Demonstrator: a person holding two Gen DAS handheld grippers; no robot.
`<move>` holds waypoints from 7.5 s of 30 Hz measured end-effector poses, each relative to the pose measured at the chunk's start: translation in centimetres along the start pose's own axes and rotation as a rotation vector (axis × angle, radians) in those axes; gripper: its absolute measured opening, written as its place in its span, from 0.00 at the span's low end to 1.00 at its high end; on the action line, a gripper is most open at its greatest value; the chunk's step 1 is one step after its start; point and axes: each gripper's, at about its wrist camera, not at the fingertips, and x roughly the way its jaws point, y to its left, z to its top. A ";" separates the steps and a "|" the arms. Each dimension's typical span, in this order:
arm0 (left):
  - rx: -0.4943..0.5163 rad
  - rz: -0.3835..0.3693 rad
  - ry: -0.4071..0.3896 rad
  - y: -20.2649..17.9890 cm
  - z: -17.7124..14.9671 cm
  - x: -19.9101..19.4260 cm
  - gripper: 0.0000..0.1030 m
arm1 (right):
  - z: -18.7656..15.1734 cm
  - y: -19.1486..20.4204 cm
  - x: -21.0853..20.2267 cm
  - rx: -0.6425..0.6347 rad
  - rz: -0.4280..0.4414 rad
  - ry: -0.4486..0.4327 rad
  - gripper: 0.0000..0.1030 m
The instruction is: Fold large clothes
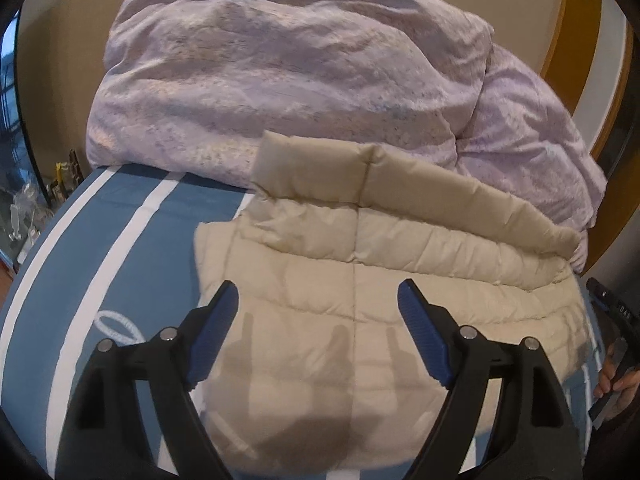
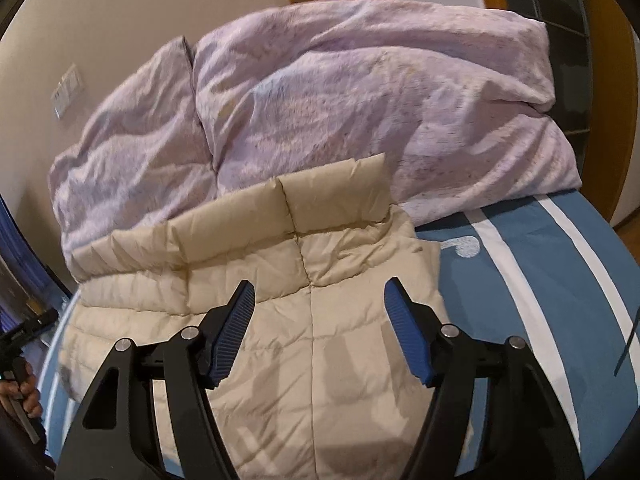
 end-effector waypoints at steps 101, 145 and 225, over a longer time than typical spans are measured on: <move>-0.418 -0.192 0.214 8.4 -5.5 4.4 0.37 | -7.0 -7.8 2.3 0.385 0.236 0.286 0.33; -0.427 -0.160 0.216 14.9 -12.1 -4.2 0.75 | -11.9 11.3 -8.7 -0.103 0.049 0.133 0.57; -0.212 -0.630 0.398 -20.3 -11.5 2.7 0.20 | -18.0 2.4 -10.8 -0.084 0.037 0.099 0.56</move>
